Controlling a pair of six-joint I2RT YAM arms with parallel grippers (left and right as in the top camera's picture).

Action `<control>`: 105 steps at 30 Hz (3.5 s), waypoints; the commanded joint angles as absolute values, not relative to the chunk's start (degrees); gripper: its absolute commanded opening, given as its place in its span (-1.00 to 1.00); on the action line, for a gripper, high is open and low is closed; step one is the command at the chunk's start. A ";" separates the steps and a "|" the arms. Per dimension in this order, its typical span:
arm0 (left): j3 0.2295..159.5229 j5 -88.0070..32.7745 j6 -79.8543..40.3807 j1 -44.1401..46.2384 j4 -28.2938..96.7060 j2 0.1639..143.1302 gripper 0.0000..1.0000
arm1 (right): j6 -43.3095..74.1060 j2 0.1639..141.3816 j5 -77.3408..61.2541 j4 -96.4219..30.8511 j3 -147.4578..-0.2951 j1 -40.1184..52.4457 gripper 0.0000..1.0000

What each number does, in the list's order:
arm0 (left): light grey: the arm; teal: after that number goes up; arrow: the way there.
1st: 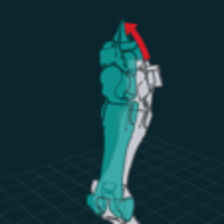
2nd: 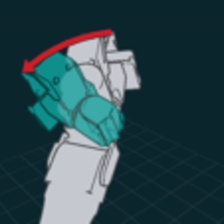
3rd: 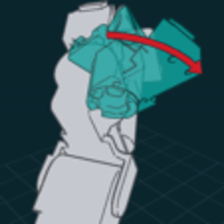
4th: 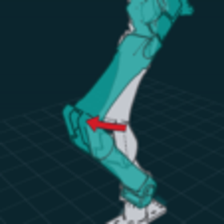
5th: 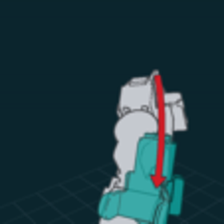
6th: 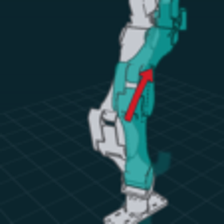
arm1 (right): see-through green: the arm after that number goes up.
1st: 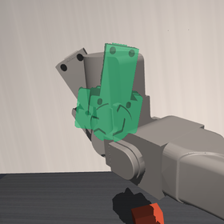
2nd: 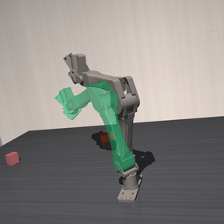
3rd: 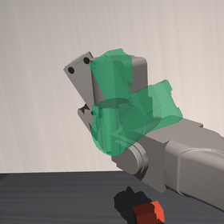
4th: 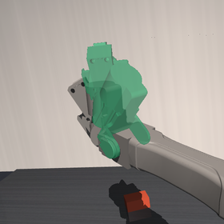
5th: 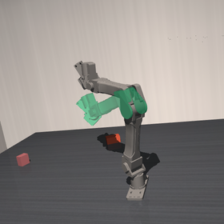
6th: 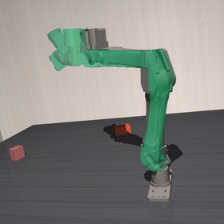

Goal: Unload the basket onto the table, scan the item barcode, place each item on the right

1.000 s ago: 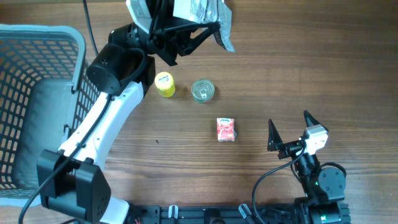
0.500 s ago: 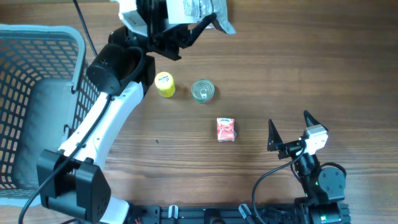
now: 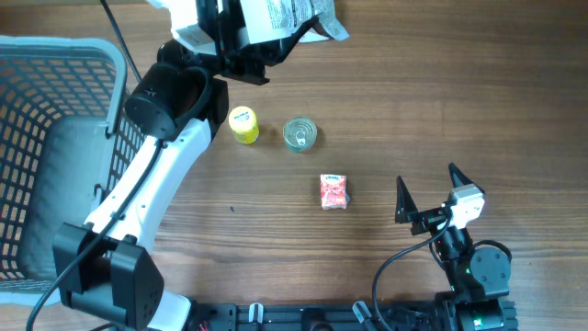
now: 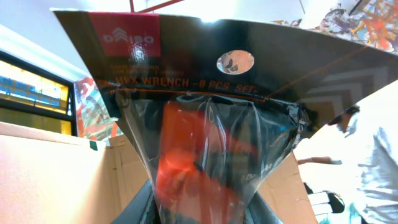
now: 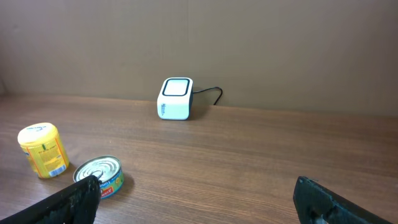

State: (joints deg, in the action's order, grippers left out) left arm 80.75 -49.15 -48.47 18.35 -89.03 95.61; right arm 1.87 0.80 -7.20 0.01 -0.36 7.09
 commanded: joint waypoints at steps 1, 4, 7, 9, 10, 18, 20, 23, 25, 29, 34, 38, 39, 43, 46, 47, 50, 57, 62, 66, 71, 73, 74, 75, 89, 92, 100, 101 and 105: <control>82.15 -49.08 -47.07 18.26 -90.72 94.59 -0.75 | 1.52 0.64 -6.44 0.34 -0.30 7.31 1.00; 82.15 -50.15 -47.09 18.26 -90.74 94.59 -0.75 | 1.52 0.64 -6.44 0.34 -0.30 7.31 1.00; 82.15 -52.60 -47.09 18.26 -90.74 94.59 -0.74 | 1.50 0.64 -6.44 0.34 -0.30 7.31 1.00; 82.15 -54.33 -47.11 18.26 -90.70 94.59 -0.75 | 1.52 0.64 -6.44 0.34 -0.30 7.33 1.00; 82.15 -55.00 -47.13 18.26 -90.67 94.59 -0.75 | 1.52 0.64 -6.44 0.34 -0.30 7.31 1.00; 82.15 -56.18 -48.25 18.26 -90.54 94.61 -0.78 | 1.52 0.64 -6.44 0.34 -0.30 7.31 1.00; 82.15 -56.18 -48.21 18.26 -88.44 94.61 -0.78 | 1.52 0.64 -6.44 0.34 -0.30 7.31 1.00; 82.15 -55.51 -48.16 18.26 -79.44 94.61 -0.78 | 1.52 0.64 -6.44 0.34 -0.30 7.31 1.00; 82.15 -52.95 -46.61 18.26 -63.11 94.61 -0.78 | 1.50 0.64 -6.44 0.34 -0.30 7.31 1.00; 82.15 -44.99 -45.15 18.24 -43.38 94.61 -0.76 | 1.52 0.64 -6.44 0.34 -0.30 7.31 1.00; 82.15 -39.97 -45.19 18.20 -31.55 94.65 -0.75 | 1.52 0.64 -6.44 0.34 -0.30 7.31 1.00; 82.15 -33.32 -45.15 18.48 -22.83 94.76 -0.75 | 1.54 0.64 -6.44 0.34 -0.30 7.31 1.00; 82.15 -30.87 -45.10 18.83 -20.99 94.94 -0.76 | 1.54 0.64 -6.44 0.34 -0.30 7.31 1.00; 82.15 -19.51 -40.60 22.04 -15.77 96.16 -0.74 | 1.54 0.64 -6.44 0.34 -0.30 7.31 1.00; 82.15 -7.75 -39.18 25.15 -11.20 96.53 -0.70 | 1.54 0.64 -6.44 0.34 -0.30 7.31 1.00; 82.15 -4.58 -39.16 25.96 -10.07 96.57 -0.70 | 1.54 0.64 -6.44 0.34 -0.30 7.31 1.00; 82.15 3.62 -38.72 27.86 -7.75 97.32 -0.70 | 1.54 0.64 -6.44 0.34 -0.30 7.31 1.00; 82.15 7.40 -38.81 27.97 -5.91 101.27 -0.67 | 1.52 0.64 -6.44 0.34 -0.30 7.31 1.00; 82.15 7.38 -39.24 27.22 -5.61 103.92 -0.65 | 1.54 0.64 -6.44 0.34 -0.30 7.31 1.00; 82.15 6.87 -39.22 26.83 -4.43 104.71 -0.68 | 1.50 0.64 -6.44 0.34 -0.30 7.31 1.00; 82.15 5.28 -39.20 26.98 -2.13 104.71 -0.69 | 1.52 0.64 -6.44 0.34 -0.30 7.31 1.00; 82.15 5.21 -39.22 26.98 -0.95 104.71 -0.67 | 1.52 0.64 -6.44 0.34 -0.30 7.31 1.00; 82.15 5.15 -39.20 26.98 -0.56 104.68 -0.63 | 1.54 0.64 -6.44 0.34 -0.30 7.31 1.00; 82.15 4.89 -39.20 27.00 -0.45 104.68 -0.58 | 1.52 0.64 -6.44 0.34 -0.30 7.31 1.00; 82.48 0.89 -21.26 25.50 11.88 104.68 1.00 | 1.52 0.64 -6.44 0.34 -0.30 7.33 1.00; 84.36 3.36 -24.73 23.92 18.85 104.68 1.00 | 1.52 0.64 -6.44 0.34 -0.30 7.31 1.00; 99.00 7.70 -24.60 23.09 39.83 104.31 1.00 | 1.50 0.64 -6.44 0.34 -0.30 7.31 1.00; 101.06 8.58 -23.24 23.14 41.43 103.85 1.00 | 1.52 0.64 -6.44 0.34 -0.30 7.31 1.00; 105.73 13.56 -22.70 23.09 43.79 100.47 1.00 | -0.62 0.64 -4.58 0.80 -0.30 7.31 1.00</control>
